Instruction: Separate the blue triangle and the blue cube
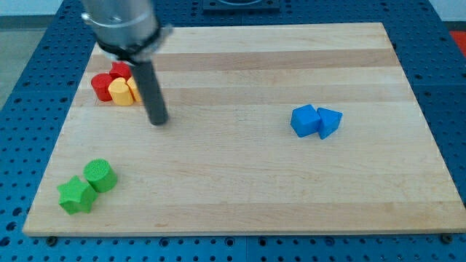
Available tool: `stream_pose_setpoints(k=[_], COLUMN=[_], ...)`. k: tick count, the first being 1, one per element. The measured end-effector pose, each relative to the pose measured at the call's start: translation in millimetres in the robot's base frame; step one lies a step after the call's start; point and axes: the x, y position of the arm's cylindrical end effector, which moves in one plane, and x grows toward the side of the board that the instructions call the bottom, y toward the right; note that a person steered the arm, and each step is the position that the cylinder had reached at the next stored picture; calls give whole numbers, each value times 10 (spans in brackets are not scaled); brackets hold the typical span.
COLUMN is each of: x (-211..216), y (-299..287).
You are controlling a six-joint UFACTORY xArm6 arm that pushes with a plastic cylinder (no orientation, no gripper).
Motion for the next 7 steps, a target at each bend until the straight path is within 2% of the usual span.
stream_pose_setpoints(k=[1, 2, 3, 4, 5, 6, 7], x=[125, -138, -576, -718, -542, -76, 19], y=[800, 1388, 1914, 2630, 2963, 2875, 2825])
